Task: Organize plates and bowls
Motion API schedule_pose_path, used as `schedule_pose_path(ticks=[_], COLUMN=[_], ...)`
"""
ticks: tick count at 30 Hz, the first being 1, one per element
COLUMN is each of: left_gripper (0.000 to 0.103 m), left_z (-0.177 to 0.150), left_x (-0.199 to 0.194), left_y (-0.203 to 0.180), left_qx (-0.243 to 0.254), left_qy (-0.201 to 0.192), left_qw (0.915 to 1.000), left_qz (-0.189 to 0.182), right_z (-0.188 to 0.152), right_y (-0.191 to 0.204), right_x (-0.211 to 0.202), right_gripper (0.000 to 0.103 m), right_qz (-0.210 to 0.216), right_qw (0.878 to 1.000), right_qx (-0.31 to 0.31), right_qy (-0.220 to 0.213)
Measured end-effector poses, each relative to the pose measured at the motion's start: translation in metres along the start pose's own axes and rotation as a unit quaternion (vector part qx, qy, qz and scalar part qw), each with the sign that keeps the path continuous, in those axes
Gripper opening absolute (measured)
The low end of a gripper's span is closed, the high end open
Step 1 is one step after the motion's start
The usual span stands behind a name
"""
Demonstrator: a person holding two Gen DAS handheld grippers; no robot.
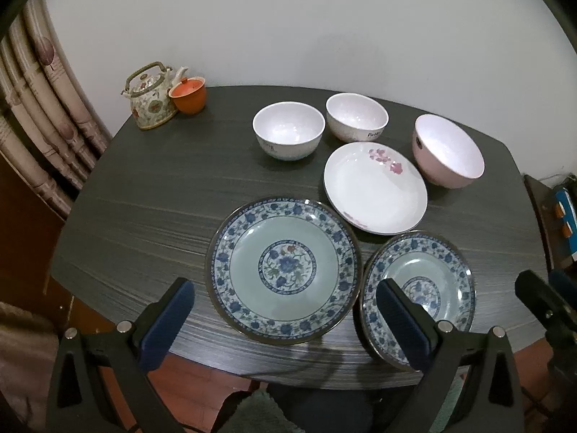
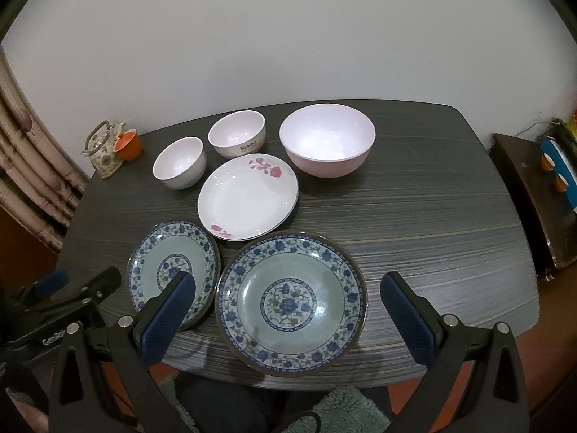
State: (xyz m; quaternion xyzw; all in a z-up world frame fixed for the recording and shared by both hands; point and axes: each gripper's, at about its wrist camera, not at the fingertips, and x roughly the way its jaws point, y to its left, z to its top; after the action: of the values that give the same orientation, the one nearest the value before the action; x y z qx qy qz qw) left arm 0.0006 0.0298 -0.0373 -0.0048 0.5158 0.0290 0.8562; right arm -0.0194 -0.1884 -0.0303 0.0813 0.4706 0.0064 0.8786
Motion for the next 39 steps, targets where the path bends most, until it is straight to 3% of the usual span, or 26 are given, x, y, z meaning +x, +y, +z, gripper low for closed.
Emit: schedule_pose_path(ticks=[7,15,19,23,26,33,39], left_gripper=[0.103,0.103,0.103,0.103,0.103,0.102,0.102], left_z=[-0.003,-0.009,-0.011,-0.012,-0.014,-0.023,-0.026], left_x=[0.022,0.051,0.058,0.059,0.062,0.076,0.091], left_y=[0.019,0.057,0.068,0.084,0.097,0.121,0.135], left_qx=[-0.026,-0.08,-0.089,-0.121,-0.142,-0.183,-0.192], left_qy=[0.028,0.065,0.059,0.02,0.012,0.02,0.06], left_qw=[0.9991,0.9934,0.9911,0.9867,0.982,0.9682,0.9654], left_qz=[-0.019,-0.051,-0.079,-0.107,-0.124,-0.169,-0.166], right_z=[-0.002,-0.007,-0.008,-0.009,-0.01,-0.009,0.002], right_y=[0.01,0.016,0.021,0.021,0.024,0.037,0.048], right_x=[0.005,0.025,0.037,0.053,0.065,0.092,0.123], right_gripper=[0.102,0.102,0.102,0.1,0.1,0.1,0.095], right_qz=[0.031,0.099,0.119,0.148,0.169,0.204,0.226], right_qw=[0.999,0.995,0.992,0.988,0.985,0.977,0.969], right_qx=[-0.014,-0.022,-0.025,-0.018,-0.018,-0.034,-0.048], right_qy=[-0.004,0.009,0.017,0.03,0.037,0.057,0.091])
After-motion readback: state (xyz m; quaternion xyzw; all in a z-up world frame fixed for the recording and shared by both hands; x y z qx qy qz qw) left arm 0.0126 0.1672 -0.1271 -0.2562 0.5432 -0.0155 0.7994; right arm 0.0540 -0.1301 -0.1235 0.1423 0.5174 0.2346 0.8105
